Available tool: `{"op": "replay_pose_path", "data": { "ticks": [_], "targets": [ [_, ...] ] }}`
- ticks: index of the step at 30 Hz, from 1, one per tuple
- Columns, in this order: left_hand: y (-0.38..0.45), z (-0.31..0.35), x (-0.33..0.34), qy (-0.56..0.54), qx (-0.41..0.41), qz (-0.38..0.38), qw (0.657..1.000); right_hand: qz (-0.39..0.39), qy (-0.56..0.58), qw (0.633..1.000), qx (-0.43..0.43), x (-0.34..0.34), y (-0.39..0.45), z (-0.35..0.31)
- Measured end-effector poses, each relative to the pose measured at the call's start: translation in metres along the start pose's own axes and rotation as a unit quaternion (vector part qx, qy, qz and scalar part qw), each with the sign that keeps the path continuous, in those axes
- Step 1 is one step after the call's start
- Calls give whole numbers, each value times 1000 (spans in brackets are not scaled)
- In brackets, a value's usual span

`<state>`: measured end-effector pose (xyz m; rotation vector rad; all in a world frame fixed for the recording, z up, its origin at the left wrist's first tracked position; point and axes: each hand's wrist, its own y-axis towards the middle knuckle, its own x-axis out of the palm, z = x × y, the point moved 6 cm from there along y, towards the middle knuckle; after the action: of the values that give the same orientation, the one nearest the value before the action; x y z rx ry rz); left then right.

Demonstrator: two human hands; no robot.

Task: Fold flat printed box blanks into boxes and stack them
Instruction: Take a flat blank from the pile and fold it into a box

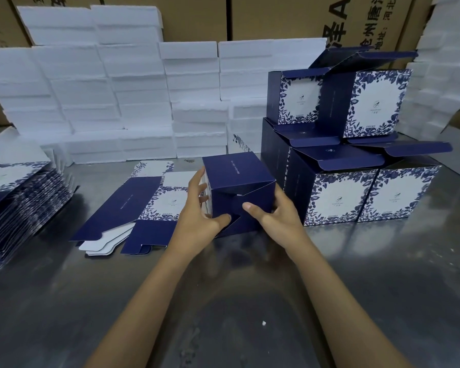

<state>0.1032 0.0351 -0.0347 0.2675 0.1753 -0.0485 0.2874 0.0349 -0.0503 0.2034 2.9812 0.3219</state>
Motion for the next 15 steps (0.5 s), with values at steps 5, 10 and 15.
{"op": "replay_pose_path", "data": {
  "ticks": [5, 10, 15],
  "targets": [
    [-3, 6, 0, -24, -29, -4, 999, 53, -34, 998, -16, 1, -1, 1],
    [-7, 10, -1, -57, -43, -15, 997, 77, -52, 996, -13, 3, -3, 2],
    [-9, 18, 2, -89, -46, -26, 995, 92, -72, 993, 2, 3, -3, 1]
  ]
}}
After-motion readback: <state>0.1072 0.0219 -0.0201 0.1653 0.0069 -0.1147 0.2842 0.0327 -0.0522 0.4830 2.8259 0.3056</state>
